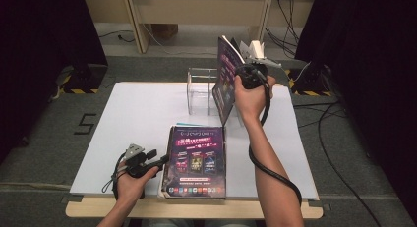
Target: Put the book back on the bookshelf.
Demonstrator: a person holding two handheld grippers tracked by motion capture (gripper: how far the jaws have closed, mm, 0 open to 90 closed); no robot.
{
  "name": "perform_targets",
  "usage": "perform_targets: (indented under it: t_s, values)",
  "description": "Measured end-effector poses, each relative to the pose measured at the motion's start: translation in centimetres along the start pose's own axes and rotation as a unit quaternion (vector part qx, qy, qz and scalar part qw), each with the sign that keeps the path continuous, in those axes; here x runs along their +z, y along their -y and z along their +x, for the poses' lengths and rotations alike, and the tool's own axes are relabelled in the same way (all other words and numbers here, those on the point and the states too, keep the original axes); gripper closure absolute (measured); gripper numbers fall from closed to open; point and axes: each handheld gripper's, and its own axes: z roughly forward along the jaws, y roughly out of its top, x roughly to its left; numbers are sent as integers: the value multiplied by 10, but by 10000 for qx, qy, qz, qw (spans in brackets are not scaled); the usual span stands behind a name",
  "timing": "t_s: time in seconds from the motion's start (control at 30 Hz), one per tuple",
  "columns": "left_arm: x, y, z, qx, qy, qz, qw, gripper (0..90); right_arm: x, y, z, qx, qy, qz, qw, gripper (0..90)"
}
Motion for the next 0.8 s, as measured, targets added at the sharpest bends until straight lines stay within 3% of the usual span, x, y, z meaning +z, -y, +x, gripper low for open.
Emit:
perform_targets:
  t_s: [0.27,0.43,0.67,0.8]
  values:
    - [1,1,1,1,2,20,10000,377,30,4,-2,83,273,-174,9994,848]
    - [1,2,1,9,13,30,10000,377,43,14,-4,97,387,-107,9991,846]
    - [1,2,0,25,14,22,10000,377,42,16,-6,122,467,-15,9988,830]
    - [1,2,-1,21,9,31,10000,378,38,19,-9,44,429,53,9991,776]
